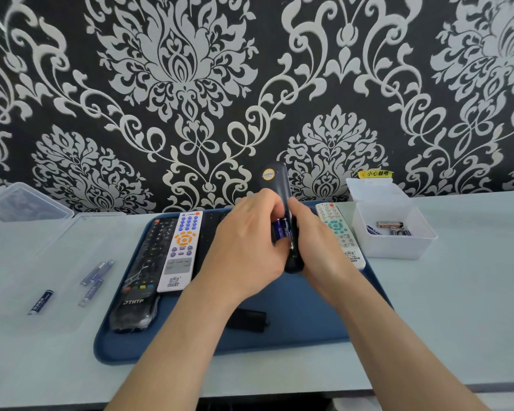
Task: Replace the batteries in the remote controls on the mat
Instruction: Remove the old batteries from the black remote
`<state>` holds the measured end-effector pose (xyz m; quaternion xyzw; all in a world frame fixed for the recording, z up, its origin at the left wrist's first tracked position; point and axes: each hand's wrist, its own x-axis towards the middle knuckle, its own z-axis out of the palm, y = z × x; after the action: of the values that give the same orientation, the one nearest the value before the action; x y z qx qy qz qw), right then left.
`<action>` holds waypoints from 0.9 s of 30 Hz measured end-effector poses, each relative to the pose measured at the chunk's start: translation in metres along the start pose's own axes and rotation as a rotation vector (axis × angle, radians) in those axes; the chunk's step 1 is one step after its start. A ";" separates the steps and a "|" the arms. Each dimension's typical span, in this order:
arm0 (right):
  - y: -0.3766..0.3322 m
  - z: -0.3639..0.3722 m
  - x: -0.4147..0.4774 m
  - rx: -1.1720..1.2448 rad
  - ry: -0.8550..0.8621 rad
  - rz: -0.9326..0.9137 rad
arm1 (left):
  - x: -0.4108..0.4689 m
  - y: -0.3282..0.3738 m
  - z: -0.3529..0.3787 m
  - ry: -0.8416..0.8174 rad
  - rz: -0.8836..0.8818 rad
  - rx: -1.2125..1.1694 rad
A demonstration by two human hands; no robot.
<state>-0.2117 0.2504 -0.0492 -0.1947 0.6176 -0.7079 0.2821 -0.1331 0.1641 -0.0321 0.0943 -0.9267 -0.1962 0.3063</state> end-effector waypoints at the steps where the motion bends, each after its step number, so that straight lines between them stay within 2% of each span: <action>1: 0.000 0.000 -0.001 -0.007 -0.006 0.000 | 0.000 0.000 0.000 0.003 -0.009 -0.020; 9: -0.001 0.003 0.003 0.074 -0.036 0.018 | -0.005 0.005 0.005 0.093 -0.030 -0.139; 12: -0.001 0.002 0.004 0.198 -0.073 0.071 | -0.006 0.005 0.010 0.153 -0.074 -0.208; 15: 0.000 0.000 0.005 0.272 -0.085 0.100 | -0.002 0.002 0.009 0.202 -0.124 -0.149; 18: 0.000 -0.004 0.007 0.321 -0.070 0.127 | -0.001 0.001 0.011 0.197 -0.054 -0.069; 20: 0.000 -0.005 0.007 0.359 -0.062 0.146 | -0.003 0.005 0.012 0.210 -0.025 -0.078; 22: 0.001 -0.005 0.007 0.393 -0.045 0.159 | -0.004 0.008 0.012 0.229 -0.085 -0.133; 24: 0.001 -0.005 0.008 0.410 -0.040 0.153 | -0.004 0.012 0.009 0.231 -0.206 -0.313; 27: -0.004 -0.006 0.007 0.389 -0.035 0.139 | 0.002 0.015 0.001 0.302 -0.438 -0.896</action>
<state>-0.2211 0.2508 -0.0468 -0.1056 0.4763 -0.7890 0.3734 -0.1365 0.1772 -0.0257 0.1731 -0.6559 -0.6172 0.3986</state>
